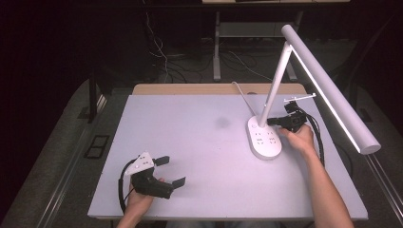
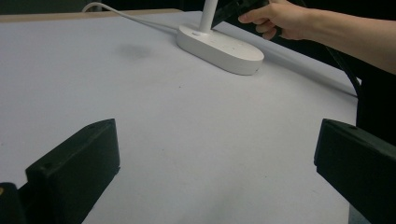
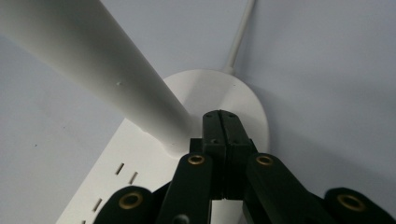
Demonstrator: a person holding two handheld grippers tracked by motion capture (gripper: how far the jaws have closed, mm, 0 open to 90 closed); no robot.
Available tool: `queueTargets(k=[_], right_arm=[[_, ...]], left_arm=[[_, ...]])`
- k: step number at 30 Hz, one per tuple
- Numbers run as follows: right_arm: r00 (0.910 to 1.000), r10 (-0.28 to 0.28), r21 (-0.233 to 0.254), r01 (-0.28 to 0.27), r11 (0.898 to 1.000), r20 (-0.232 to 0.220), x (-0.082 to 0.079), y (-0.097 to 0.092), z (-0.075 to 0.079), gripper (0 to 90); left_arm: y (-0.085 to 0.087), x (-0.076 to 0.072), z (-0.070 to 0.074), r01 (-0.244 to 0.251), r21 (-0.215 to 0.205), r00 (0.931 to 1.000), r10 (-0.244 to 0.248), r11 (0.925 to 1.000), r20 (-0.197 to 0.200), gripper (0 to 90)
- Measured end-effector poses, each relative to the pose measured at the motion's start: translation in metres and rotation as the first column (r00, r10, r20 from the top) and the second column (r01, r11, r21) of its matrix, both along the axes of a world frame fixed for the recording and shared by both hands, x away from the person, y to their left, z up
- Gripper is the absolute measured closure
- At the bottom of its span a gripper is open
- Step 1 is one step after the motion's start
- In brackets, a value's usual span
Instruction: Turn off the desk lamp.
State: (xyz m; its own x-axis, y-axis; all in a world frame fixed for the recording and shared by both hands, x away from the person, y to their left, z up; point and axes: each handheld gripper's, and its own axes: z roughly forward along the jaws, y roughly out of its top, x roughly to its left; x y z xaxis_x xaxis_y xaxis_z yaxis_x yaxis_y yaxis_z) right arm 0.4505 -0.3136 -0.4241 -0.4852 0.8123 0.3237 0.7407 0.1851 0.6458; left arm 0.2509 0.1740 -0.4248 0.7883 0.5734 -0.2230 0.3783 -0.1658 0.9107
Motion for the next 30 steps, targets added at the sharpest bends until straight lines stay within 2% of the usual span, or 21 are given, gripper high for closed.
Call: queueTargets(k=[6, 10, 14, 25, 30], right_arm=[[1.0000, -0.006, -0.011, 0.006, 1.000, 0.000, -0.0005, 0.0011, -0.0008, 90.0], [0.9999, -0.014, -0.001, 0.014, 1.000, 0.004, -0.0018, 0.0018, -0.0015, 90.0], [0.9998, -0.018, -0.020, 0.018, 1.000, 0.006, -0.0012, 0.0033, 0.0002, 90.0], [0.9996, -0.027, -0.001, 0.027, 1.000, 0.003, -0.0014, 0.0025, 0.0003, 90.0], [0.9997, -0.022, -0.008, 0.022, 1.000, 0.012, -0.0023, 0.0028, 0.0000, 90.0]], left_arm=[[-0.0008, -0.0001, 0.0000, 0.002, 0.000, 1.0000, -0.002, 1.0000, 0.000, 0.0], [-0.0004, -0.0004, 0.0001, 0.002, 0.000, 1.0000, -0.002, 1.0000, 0.002, 0.0], [-0.0001, 0.0002, -0.0001, 0.000, -0.001, 1.0000, 0.000, 1.0000, 0.000, 0.0], [-0.0006, -0.0004, 0.0001, 0.001, 0.000, 1.0000, -0.001, 1.0000, 0.002, 0.0], [0.0000, 0.0000, 0.0002, 0.001, 0.001, 1.0000, -0.001, 1.0000, 0.003, 0.0]])
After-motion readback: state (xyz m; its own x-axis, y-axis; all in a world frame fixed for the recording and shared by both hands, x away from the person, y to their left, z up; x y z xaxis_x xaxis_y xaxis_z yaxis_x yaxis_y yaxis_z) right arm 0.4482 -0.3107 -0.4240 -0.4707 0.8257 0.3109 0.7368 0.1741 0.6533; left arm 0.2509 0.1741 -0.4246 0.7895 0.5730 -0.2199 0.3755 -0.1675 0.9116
